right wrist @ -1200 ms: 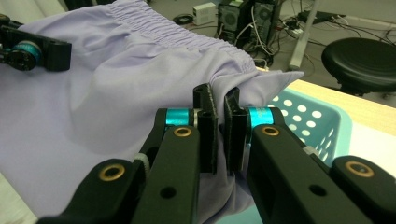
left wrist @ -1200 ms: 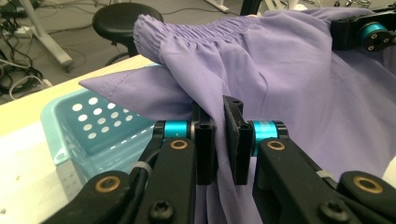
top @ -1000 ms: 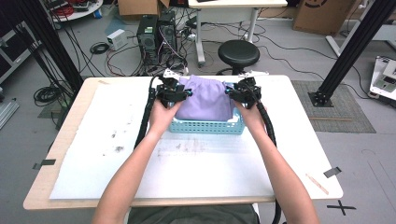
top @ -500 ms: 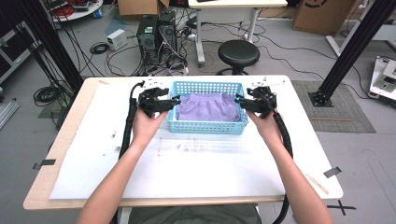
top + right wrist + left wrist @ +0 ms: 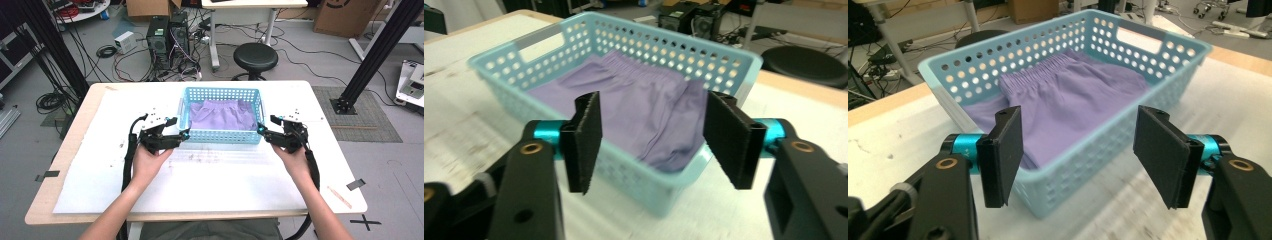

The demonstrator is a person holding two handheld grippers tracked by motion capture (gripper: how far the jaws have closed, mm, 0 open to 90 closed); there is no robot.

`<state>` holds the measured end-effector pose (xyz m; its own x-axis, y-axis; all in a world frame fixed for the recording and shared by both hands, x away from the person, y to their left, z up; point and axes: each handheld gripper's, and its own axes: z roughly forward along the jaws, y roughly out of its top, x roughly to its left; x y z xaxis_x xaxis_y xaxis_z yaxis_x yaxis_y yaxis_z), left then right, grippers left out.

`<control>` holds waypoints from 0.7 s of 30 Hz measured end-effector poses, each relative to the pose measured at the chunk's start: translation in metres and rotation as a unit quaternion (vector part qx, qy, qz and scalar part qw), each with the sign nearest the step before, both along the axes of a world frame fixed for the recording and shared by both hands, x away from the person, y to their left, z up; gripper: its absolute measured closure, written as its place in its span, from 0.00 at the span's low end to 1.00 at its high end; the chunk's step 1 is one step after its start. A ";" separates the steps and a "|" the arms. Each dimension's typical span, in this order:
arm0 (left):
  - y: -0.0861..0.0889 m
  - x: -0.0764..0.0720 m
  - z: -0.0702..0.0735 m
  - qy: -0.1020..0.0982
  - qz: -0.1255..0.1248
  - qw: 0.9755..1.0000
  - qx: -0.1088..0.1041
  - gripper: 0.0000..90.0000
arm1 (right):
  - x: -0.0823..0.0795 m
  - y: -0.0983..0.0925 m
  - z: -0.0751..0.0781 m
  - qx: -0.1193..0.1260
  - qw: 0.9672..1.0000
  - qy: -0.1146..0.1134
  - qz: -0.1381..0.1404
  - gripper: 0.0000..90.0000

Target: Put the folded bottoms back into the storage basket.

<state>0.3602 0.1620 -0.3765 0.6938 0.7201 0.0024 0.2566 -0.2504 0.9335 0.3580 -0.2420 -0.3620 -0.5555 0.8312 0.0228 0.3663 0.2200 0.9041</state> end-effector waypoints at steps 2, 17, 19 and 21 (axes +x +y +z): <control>0.001 -0.008 -0.005 -0.005 -0.002 1.000 0.001 0.39 | -0.008 -0.003 -0.008 0.006 1.000 -0.003 0.003 0.43; 0.007 -0.025 -0.033 -0.003 -0.005 1.000 0.019 0.34 | -0.018 -0.011 -0.057 0.009 1.000 0.017 -0.005 0.30; 0.006 -0.025 -0.035 -0.001 -0.005 1.000 0.022 0.34 | -0.017 -0.012 -0.058 0.008 1.000 0.019 -0.005 0.30; 0.006 -0.026 -0.037 -0.001 -0.005 1.000 0.024 0.34 | -0.016 -0.012 -0.060 0.008 1.000 0.020 -0.006 0.30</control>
